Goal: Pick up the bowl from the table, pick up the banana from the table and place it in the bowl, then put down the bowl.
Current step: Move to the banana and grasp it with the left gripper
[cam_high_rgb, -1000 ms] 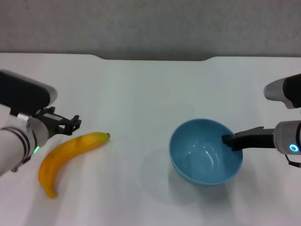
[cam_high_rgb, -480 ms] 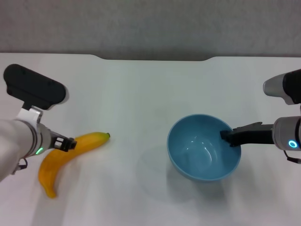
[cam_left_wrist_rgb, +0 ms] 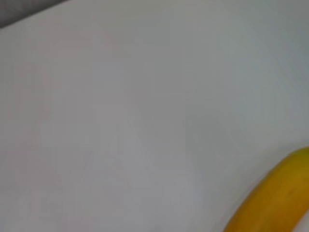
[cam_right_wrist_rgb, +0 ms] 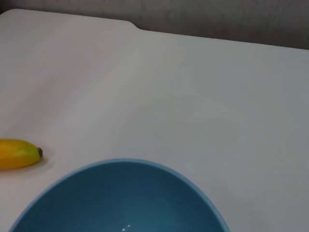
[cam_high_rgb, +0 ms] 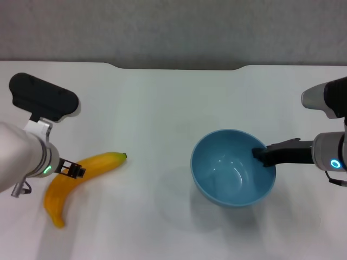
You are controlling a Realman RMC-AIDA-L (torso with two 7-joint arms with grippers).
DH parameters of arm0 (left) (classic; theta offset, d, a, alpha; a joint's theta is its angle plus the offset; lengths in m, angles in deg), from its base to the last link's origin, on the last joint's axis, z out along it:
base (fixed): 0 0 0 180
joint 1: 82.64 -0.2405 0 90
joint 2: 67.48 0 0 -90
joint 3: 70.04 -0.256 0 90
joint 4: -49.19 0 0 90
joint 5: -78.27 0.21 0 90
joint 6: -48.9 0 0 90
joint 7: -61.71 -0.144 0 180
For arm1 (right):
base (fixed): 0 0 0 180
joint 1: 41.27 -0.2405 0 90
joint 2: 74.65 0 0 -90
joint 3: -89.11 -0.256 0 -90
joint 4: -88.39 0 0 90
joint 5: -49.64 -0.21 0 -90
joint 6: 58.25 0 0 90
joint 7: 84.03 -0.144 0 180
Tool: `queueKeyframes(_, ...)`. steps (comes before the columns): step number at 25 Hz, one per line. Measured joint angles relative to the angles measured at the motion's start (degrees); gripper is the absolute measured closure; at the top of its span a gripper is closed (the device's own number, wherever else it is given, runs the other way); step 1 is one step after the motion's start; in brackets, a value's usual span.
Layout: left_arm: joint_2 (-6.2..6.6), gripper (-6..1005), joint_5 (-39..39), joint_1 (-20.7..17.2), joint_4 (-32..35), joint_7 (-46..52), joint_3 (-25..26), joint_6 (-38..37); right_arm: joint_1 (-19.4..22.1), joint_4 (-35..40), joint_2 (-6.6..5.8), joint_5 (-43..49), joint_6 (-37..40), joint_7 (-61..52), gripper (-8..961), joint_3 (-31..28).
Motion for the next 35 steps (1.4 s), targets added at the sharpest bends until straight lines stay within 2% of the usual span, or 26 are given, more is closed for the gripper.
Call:
queueKeyframes(5,-0.58,296,0.46,2.9,4.87,0.4,-0.46,0.13,-0.17,-0.1,0.0,-0.02,0.03,0.0,916,0.05)
queueKeyframes(9,-0.67,296,0.21,3.77,6.05,0.51,-0.52,-0.43,-0.23,-0.2,0.0,-0.02,0.04,0.0,916,0.09)
queueKeyframes(16,-0.34,296,-0.04,1.46,-0.18,0.62,-0.24,-2.93,0.17,-0.21,0.0,0.07,0.14,0.01,916,-0.17)
queueKeyframes(26,-0.01,301,-0.1,0.42,-4.46,0.7,-0.91,-5.26,0.28,-0.21,0.0,0.02,0.14,0.15,916,-0.29)
queueKeyframes(35,-0.11,323,-0.18,0.38,-3.36,0.68,-2.13,-6.09,0.02,-0.2,0.08,-0.1,0.13,0.21,916,-0.1)
